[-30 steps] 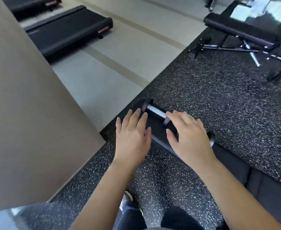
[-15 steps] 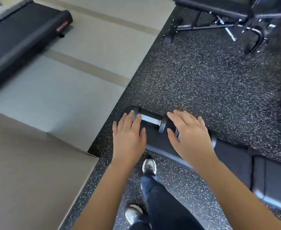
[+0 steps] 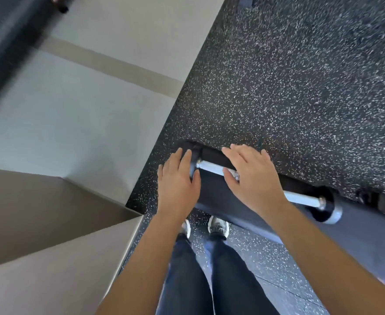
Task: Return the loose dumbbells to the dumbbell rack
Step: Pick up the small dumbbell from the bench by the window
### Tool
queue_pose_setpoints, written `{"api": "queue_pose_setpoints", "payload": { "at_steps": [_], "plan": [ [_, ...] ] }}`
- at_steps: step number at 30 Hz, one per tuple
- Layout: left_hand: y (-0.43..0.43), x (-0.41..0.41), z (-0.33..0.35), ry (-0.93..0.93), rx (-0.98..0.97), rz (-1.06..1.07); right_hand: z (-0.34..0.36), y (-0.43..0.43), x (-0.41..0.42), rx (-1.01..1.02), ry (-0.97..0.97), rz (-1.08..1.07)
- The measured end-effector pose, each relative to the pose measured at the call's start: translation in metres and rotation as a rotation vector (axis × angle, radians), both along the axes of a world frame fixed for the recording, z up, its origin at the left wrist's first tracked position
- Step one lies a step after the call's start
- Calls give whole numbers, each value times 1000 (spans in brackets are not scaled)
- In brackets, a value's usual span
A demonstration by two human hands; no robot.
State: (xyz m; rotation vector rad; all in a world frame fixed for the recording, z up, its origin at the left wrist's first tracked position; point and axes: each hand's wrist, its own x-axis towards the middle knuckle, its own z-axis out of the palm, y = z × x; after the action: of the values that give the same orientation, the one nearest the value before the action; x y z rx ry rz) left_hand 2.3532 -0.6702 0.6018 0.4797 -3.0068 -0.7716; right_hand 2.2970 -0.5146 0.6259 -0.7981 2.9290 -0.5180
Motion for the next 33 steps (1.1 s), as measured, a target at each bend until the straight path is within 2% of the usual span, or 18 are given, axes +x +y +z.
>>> {"api": "queue_pose_setpoints", "payload": {
  "at_steps": [4,10,21,26,33],
  "plan": [
    [-11,-19,-46,-28,40,-48,-60,-10,-15,31,-67,5],
    [-31,-34,-104,-70,168,-32,-127,-21,-30,185,-372,26],
    [-36,-42,-184,-98,213,-139,-216,-32,-41,126,-547,-21],
    [-30,-41,-208,-100,240,-132,-238,-32,-46,54,-584,-10],
    [-19,-41,-223,-83,262,-34,-256,-32,-66,112,-721,56]
  ]
}}
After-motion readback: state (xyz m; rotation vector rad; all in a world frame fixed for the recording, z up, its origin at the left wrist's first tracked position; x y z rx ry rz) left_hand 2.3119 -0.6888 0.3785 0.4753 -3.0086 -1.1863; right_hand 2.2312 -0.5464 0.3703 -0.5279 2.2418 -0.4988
